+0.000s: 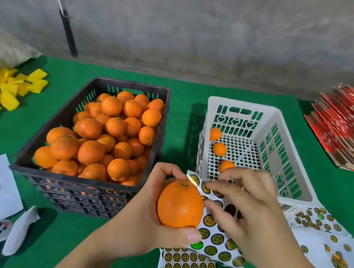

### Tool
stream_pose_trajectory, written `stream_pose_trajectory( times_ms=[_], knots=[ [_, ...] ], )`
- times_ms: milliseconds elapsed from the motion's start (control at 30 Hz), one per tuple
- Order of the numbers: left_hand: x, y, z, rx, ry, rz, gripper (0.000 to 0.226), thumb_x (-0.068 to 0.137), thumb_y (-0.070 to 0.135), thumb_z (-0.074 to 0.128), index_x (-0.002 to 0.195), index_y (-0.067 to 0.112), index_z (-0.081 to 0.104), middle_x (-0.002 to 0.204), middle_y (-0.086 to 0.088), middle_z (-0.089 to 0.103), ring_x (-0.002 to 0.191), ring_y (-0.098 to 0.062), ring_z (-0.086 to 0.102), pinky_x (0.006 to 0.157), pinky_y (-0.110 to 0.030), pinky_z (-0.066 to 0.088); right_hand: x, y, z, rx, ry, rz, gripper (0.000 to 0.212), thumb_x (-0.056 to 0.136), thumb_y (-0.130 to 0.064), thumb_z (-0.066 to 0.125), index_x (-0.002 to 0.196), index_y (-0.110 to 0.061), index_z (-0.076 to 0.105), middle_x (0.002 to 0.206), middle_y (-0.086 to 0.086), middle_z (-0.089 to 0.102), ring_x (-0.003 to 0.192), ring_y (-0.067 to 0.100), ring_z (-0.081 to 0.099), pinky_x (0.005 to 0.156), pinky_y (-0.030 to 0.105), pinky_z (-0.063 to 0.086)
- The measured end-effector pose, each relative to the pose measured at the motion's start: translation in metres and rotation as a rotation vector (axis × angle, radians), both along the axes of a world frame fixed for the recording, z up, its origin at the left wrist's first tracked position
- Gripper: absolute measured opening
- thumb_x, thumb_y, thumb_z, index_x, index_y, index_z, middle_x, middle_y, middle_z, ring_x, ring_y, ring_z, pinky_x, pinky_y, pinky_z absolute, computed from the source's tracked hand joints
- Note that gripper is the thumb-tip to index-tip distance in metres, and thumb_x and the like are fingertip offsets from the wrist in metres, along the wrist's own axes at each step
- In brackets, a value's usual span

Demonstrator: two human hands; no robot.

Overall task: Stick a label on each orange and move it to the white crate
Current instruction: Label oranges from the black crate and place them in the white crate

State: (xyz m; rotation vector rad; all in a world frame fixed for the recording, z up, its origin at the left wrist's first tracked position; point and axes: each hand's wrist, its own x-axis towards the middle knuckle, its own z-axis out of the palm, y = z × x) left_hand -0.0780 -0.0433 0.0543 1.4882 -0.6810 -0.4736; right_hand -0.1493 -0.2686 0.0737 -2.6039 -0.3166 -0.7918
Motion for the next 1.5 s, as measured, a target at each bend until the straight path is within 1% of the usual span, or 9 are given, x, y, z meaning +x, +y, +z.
stream_pose_trajectory(
  times_ms=[300, 433, 500, 633, 767, 1000, 1233, 1367, 1500],
  knots=[
    [0.0, 0.005, 0.011, 0.179, -0.302, -0.107, 0.09, 0.072, 0.02, 0.097, 0.134, 0.032, 0.033, 0.129, 0.015, 0.056, 0.116, -0.023, 0.066, 0.085, -0.037, 0.062, -0.007, -0.004, 0.009, 0.759, 0.45, 0.17, 0.012, 0.09, -0.02, 0.079, 0.086, -0.03, 0.084, 0.079, 0.0, 0.067, 0.07, 0.011, 0.062, 0.064, 0.016, 0.047],
    [0.002, -0.011, 0.022, 0.294, -0.475, -0.091, 0.067, 0.071, 0.048, 0.091, 0.102, 0.005, 0.049, 0.108, -0.01, 0.061, 0.076, 0.0, 0.069, 0.066, -0.01, 0.049, -0.008, -0.003, 0.009, 1.01, 0.482, 0.042, 0.021, 0.095, -0.014, 0.072, 0.077, -0.021, 0.081, 0.065, -0.003, 0.066, 0.06, 0.004, 0.057, 0.059, 0.013, 0.044],
    [-0.002, -0.013, 0.021, 0.219, -0.337, -0.085, 0.052, 0.087, 0.029, 0.085, 0.12, 0.012, 0.049, 0.124, 0.004, 0.057, 0.091, -0.002, 0.071, 0.073, -0.014, 0.055, -0.01, 0.0, 0.01, 0.921, 0.306, -0.062, 0.019, 0.096, -0.021, 0.071, 0.081, -0.028, 0.08, 0.066, 0.004, 0.065, 0.06, 0.005, 0.055, 0.059, 0.012, 0.044],
    [-0.006, -0.006, 0.004, 0.148, -0.135, -0.128, 0.092, 0.076, 0.032, 0.094, 0.147, 0.03, 0.036, 0.133, 0.013, 0.056, 0.114, -0.024, 0.067, 0.083, -0.035, 0.061, -0.021, 0.014, 0.012, 0.483, -0.061, 0.023, 0.01, 0.098, -0.028, 0.073, 0.103, -0.035, 0.079, 0.1, -0.015, 0.072, 0.092, 0.005, 0.07, 0.079, 0.014, 0.052],
    [-0.005, -0.017, 0.001, 0.063, 0.043, -0.121, 0.089, 0.074, 0.028, 0.095, 0.145, 0.02, 0.042, 0.133, -0.001, 0.063, 0.114, -0.032, 0.069, 0.086, -0.041, 0.06, -0.024, 0.02, 0.001, 0.32, 0.029, 0.179, 0.025, 0.101, -0.026, 0.066, 0.121, -0.017, 0.077, 0.116, -0.009, 0.06, 0.107, 0.016, 0.065, 0.084, 0.026, 0.052],
    [-0.01, -0.02, -0.008, -0.033, 0.244, -0.046, 0.091, 0.063, 0.062, 0.089, 0.139, 0.026, 0.054, 0.127, -0.007, 0.069, 0.115, -0.03, 0.069, 0.094, -0.046, 0.059, -0.026, 0.014, -0.004, -0.029, 0.28, 0.153, 0.079, 0.093, -0.058, 0.07, 0.159, -0.041, 0.03, 0.148, -0.02, 0.031, 0.129, 0.003, 0.046, 0.086, 0.029, 0.057],
    [-0.004, -0.024, 0.002, -0.198, 0.471, 0.033, 0.067, 0.092, 0.071, 0.052, 0.132, 0.021, 0.07, 0.137, -0.012, 0.067, 0.13, -0.03, 0.063, 0.106, -0.047, 0.054, -0.017, 0.02, -0.005, 0.143, 0.164, 0.171, 0.079, 0.084, -0.052, 0.079, 0.152, -0.044, 0.039, 0.145, -0.018, 0.037, 0.132, 0.008, 0.051, 0.092, 0.027, 0.056],
    [0.005, -0.025, -0.002, -0.101, 0.419, 0.241, 0.03, 0.096, 0.041, 0.067, 0.119, 0.024, 0.073, 0.12, -0.018, 0.073, 0.114, -0.042, 0.068, 0.104, -0.064, 0.05, 0.006, -0.003, 0.003, 0.246, 0.02, 0.017, 0.081, 0.08, -0.052, 0.083, 0.149, -0.038, 0.041, 0.14, -0.011, 0.039, 0.129, -0.005, 0.042, 0.11, 0.017, 0.041],
    [0.011, -0.015, -0.011, -0.092, 0.335, 0.101, 0.029, 0.099, 0.01, 0.067, 0.121, 0.03, 0.064, 0.118, -0.022, 0.071, 0.105, -0.044, 0.069, 0.091, -0.063, 0.057, 0.023, -0.034, 0.002, 0.453, 0.338, -0.221, 0.12, 0.072, -0.081, 0.07, 0.16, -0.053, -0.006, 0.164, -0.021, 0.009, 0.157, 0.01, 0.014, 0.125, 0.046, 0.017]
  ],
)
